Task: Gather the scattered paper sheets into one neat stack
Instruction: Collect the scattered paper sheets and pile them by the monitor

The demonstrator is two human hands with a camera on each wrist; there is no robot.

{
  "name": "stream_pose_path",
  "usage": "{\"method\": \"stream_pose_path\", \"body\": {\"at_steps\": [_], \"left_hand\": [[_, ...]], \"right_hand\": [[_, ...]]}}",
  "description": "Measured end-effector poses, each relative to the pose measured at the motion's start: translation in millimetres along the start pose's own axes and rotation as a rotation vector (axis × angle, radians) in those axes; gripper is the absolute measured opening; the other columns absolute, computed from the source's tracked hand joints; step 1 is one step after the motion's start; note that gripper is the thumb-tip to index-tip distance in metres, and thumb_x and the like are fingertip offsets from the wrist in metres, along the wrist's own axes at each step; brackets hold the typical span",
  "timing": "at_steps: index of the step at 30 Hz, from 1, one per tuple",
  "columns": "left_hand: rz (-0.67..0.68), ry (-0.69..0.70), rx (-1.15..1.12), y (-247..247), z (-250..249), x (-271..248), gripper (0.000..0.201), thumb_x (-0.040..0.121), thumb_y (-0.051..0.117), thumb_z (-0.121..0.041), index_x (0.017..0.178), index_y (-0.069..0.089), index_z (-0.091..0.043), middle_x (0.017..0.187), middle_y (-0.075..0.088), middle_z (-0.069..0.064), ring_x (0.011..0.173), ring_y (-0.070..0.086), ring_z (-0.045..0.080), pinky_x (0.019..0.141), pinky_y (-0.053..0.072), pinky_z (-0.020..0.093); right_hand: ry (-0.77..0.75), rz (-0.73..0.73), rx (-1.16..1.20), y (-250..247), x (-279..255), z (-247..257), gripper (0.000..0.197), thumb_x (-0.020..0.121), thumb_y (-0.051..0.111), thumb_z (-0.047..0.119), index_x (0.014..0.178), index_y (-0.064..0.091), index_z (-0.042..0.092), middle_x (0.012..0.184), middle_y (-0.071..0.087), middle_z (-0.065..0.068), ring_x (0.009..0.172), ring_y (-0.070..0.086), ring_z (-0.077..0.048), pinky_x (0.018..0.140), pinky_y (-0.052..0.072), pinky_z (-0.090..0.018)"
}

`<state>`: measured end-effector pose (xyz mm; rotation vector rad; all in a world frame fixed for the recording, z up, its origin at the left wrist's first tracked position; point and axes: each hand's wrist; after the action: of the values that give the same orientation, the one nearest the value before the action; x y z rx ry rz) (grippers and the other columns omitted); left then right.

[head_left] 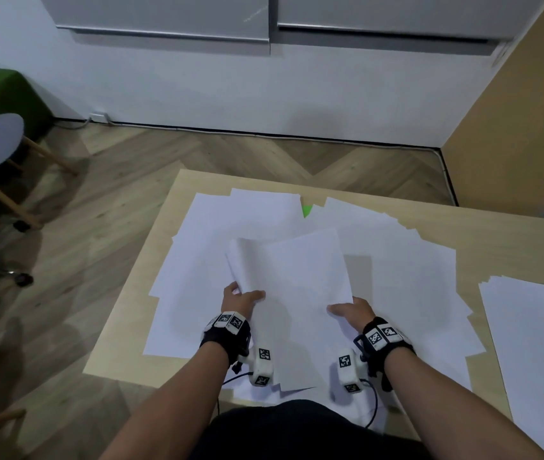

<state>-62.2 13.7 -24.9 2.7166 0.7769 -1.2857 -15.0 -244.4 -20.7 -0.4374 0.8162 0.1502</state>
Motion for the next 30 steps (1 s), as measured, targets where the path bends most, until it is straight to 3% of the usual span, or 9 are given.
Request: {"method": "stream_pose_path", "body": {"at_steps": [3,8,10,12,16,19,24,27,30], "left_hand": [[0.028,0.007,0.076,1,0,-3,0.081,0.079,0.079,-0.026,0.144,0.038,0.000,0.140,0.047,0.011,0.114,0.053,0.029,0.087,0.041,0.035],[0.048,0.048,0.064,5,-2,0,0.094,0.061,0.079,-0.044,0.141,0.048,-0.006,0.138,0.056,0.008,0.119,0.057,0.029,0.098,0.045,0.035],[0.065,0.048,0.067,3,-3,-1,0.073,0.062,0.076,-0.039,0.125,0.058,-0.007,0.112,0.065,0.005,0.097,0.062,0.026,0.088,0.050,0.035],[0.045,0.035,0.078,0,-2,-2,0.039,0.082,0.067,-0.012,0.116,0.048,-0.016,0.100,0.056,0.001,0.088,0.054,0.022,0.078,0.043,0.028],[0.014,0.050,0.102,-2,9,3,0.057,0.064,0.064,-0.010,0.119,0.049,-0.004,0.108,0.061,0.011,0.100,0.060,0.032,0.083,0.048,0.035],[-0.079,0.077,0.121,-9,4,-1,0.047,0.068,0.065,-0.008,0.113,0.053,-0.007,0.101,0.063,0.013,0.094,0.062,0.033,0.076,0.049,0.035],[-0.132,0.093,0.117,-24,-7,18,0.063,0.066,0.071,-0.014,0.126,0.053,-0.009,0.111,0.060,0.018,0.102,0.061,0.037,0.079,0.051,0.041],[-0.057,0.103,0.123,-32,-12,13,0.031,0.070,0.074,-0.009,0.100,0.066,-0.007,0.085,0.067,0.011,0.083,0.064,0.032,0.071,0.050,0.033],[-0.006,0.118,0.171,-30,-10,5,0.012,0.084,0.071,-0.014,0.095,0.068,-0.011,0.079,0.068,0.002,0.074,0.063,0.025,0.067,0.049,0.028]], "right_hand": [[0.031,-0.011,0.024,1,8,-9,0.088,0.061,0.086,0.034,0.133,0.050,-0.002,0.132,0.057,-0.012,0.118,0.055,-0.029,0.101,0.043,-0.037],[0.033,-0.014,0.089,-4,-1,-11,0.036,0.077,0.077,0.015,0.104,0.068,-0.007,0.095,0.064,-0.011,0.102,0.061,-0.033,0.083,0.041,-0.034],[0.050,-0.017,0.131,-8,-6,-10,0.036,0.075,0.076,0.017,0.102,0.069,-0.006,0.093,0.062,-0.009,0.098,0.057,-0.029,0.082,0.037,-0.033],[0.061,-0.022,0.165,-12,-11,-9,0.039,0.060,0.075,0.026,0.089,0.072,0.001,0.091,0.064,-0.007,0.098,0.055,-0.027,0.084,0.034,-0.033],[0.083,-0.117,0.297,-28,12,-29,0.028,0.062,0.075,0.024,0.081,0.071,0.004,0.090,0.054,-0.004,0.089,0.043,-0.020,0.088,0.037,-0.041],[0.097,-0.171,0.355,-53,50,-65,0.043,0.038,0.079,0.035,0.063,0.050,0.017,0.083,0.043,-0.006,0.076,0.038,-0.023,0.072,0.035,-0.039],[0.182,-0.267,0.110,-66,10,-44,0.018,0.077,0.064,0.017,0.085,0.055,0.004,0.079,0.050,-0.009,0.068,0.044,-0.025,0.058,0.034,-0.030],[0.128,-0.254,-0.012,-61,13,-45,0.007,0.083,0.062,0.010,0.081,0.056,0.006,0.081,0.056,-0.009,0.071,0.050,-0.024,0.060,0.038,-0.029],[0.076,-0.254,-0.053,-55,13,-43,0.003,0.084,0.062,0.008,0.082,0.060,0.007,0.087,0.062,-0.010,0.081,0.055,-0.026,0.068,0.041,-0.028]]}}
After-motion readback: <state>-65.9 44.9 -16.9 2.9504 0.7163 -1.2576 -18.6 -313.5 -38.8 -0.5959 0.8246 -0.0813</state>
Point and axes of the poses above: each hand's wrist, its own x-axis towards the middle knuckle, its own y-axis out of the palm, z = x × y
